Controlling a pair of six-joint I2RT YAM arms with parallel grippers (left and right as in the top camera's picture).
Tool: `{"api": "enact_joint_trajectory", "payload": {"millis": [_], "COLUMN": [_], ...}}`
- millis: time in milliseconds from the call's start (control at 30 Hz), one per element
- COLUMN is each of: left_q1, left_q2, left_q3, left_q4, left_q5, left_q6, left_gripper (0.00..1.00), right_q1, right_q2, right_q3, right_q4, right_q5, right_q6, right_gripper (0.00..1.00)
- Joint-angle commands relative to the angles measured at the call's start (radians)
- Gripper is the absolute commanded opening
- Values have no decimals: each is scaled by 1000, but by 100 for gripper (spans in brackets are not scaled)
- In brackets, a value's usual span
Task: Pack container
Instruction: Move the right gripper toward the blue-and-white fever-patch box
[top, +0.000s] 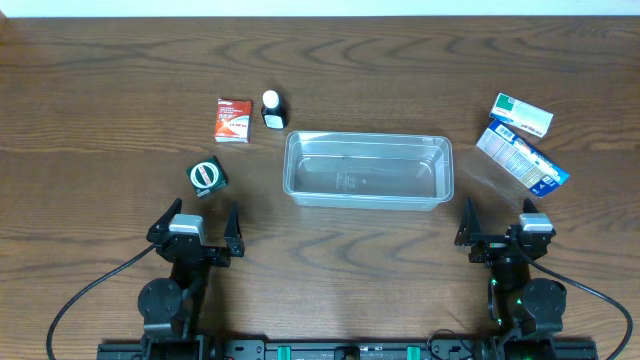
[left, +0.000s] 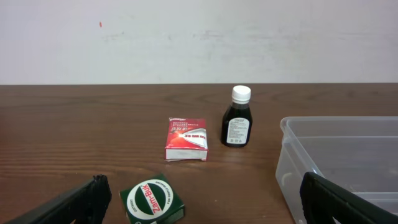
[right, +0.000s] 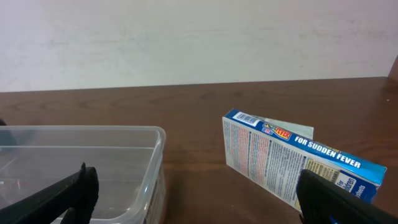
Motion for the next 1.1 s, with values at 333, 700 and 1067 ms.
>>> {"api": "enact_joint_trajectory", "payload": {"millis": [333,700,1067], "left_q1": [5,5,5], "left_q2": [-6,-6,-6], "left_q3": [-19,-19,-19], "left_q4": [-32,-32,-32], "left_q5": [6,6,6], "left_q6": [14,14,14], "left_gripper": [98,98,98], "right_q1": [8,8,8], "right_q2": [-6,-6,24], "right_q3": [-2,-2,69], "right_q4": [-4,4,0], "right_q5": [11,-2,-192], "right_q6": [-13,7,-5], "right_gripper": [99,99,99]}}
